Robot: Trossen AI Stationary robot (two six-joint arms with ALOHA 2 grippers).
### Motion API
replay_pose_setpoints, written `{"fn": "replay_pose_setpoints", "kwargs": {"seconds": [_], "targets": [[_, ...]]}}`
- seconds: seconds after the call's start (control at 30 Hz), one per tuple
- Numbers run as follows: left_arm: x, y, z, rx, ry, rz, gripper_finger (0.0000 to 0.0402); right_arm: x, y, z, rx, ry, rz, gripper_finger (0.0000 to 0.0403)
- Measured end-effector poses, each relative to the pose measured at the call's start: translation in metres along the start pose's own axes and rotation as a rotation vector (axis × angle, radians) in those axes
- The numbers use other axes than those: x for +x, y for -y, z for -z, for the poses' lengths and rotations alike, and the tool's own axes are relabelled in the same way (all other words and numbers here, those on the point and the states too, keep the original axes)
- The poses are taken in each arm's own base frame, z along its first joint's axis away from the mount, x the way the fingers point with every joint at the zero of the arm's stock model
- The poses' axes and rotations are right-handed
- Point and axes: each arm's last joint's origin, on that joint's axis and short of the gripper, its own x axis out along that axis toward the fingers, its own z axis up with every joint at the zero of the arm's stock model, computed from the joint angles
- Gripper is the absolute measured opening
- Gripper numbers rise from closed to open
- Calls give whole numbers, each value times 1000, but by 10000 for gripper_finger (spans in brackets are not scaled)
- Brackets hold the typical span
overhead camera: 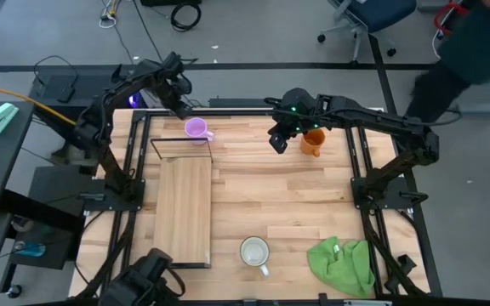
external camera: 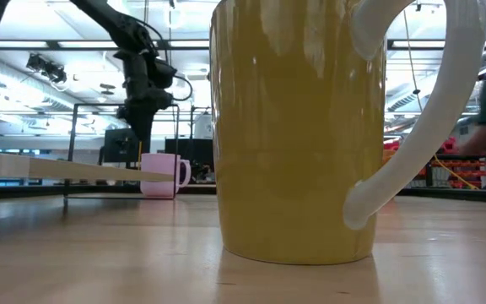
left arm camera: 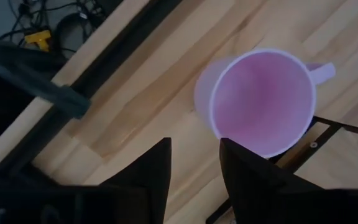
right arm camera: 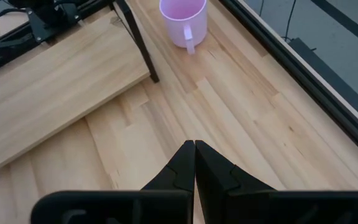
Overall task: Stack small to large cups/mugs on shelf
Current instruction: Move the pink mug to the right side of the shelf
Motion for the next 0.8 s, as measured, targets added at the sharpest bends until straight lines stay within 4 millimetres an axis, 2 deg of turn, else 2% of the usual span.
{"fn": "replay_pose_setpoints", "kwargs": {"seconds": [0.23, 0.53, 0.8], "targets": [[9, 8, -9, 38, 4, -67, 138, 0, 0, 0, -4, 0, 0, 18], [10, 10, -10, 26, 6, -72, 154, 0, 0, 0, -13, 0, 0, 18], [12, 27, -11, 48, -16, -63, 157, 0, 0, 0, -20, 0, 0, 18]]}}
